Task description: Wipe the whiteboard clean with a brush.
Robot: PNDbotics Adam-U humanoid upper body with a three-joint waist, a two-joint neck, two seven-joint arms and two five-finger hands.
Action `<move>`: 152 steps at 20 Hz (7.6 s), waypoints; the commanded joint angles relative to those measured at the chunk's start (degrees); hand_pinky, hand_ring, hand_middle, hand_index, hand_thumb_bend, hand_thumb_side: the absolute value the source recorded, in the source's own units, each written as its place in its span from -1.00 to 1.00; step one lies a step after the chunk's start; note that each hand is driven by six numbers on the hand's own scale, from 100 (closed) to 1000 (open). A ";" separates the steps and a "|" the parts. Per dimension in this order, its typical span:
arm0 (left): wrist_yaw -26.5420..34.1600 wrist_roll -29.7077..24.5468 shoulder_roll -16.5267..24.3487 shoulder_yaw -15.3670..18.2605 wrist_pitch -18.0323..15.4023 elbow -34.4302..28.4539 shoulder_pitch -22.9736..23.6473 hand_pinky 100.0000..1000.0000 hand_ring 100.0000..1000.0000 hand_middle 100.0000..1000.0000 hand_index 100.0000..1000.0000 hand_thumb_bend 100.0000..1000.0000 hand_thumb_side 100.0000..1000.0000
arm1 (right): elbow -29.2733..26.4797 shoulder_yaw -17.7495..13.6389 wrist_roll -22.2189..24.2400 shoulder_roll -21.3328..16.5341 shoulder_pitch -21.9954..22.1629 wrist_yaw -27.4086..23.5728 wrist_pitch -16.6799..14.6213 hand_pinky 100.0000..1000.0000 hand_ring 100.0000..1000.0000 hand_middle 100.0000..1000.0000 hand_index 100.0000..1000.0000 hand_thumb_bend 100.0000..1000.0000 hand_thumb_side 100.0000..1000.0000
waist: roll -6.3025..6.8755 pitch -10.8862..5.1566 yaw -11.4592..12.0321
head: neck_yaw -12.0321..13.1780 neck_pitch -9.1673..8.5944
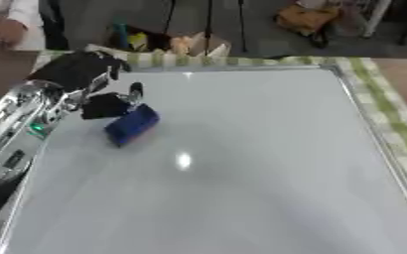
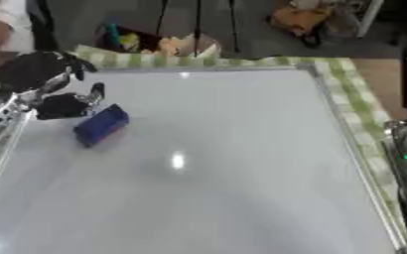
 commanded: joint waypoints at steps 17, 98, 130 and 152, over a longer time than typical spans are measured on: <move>2.98 -6.55 -0.46 -0.05 2.25 4.05 0.65 0.17 0.49 0.56 0.94 -0.26 1.00 | -0.73 0.08 0.38 -0.51 -0.63 -0.74 0.04 0.56 0.62 0.53 0.61 -1.00 0.93 | 0.15 -0.81 -0.14 | 0.44 -0.43; -8.32 6.79 -5.99 2.63 4.22 19.44 -0.29 -0.54 -0.18 -0.12 0.50 -1.00 0.61 | -0.73 0.82 0.39 -0.17 -0.35 -1.82 -0.05 0.57 0.63 0.49 0.60 -1.00 0.92 | 0.09 0.14 -0.71 | 1.62 -0.81; -5.11 8.63 -8.60 4.64 4.36 23.72 -2.37 -0.54 -0.19 -0.14 0.51 -1.00 0.66 | -0.73 1.00 0.41 -0.14 -0.52 -2.15 -0.12 0.58 0.64 0.49 0.60 -1.00 0.92 | 0.11 0.32 -1.20 | 2.22 -1.27; -6.27 5.23 -8.76 -0.41 -0.92 19.94 -2.30 -0.49 -0.17 -0.12 0.52 -1.00 0.68 | -0.73 1.01 0.35 -0.05 -0.64 -2.11 -0.36 0.58 0.64 0.49 0.60 -1.00 0.91 | 0.36 0.01 -1.16 | 2.54 -1.43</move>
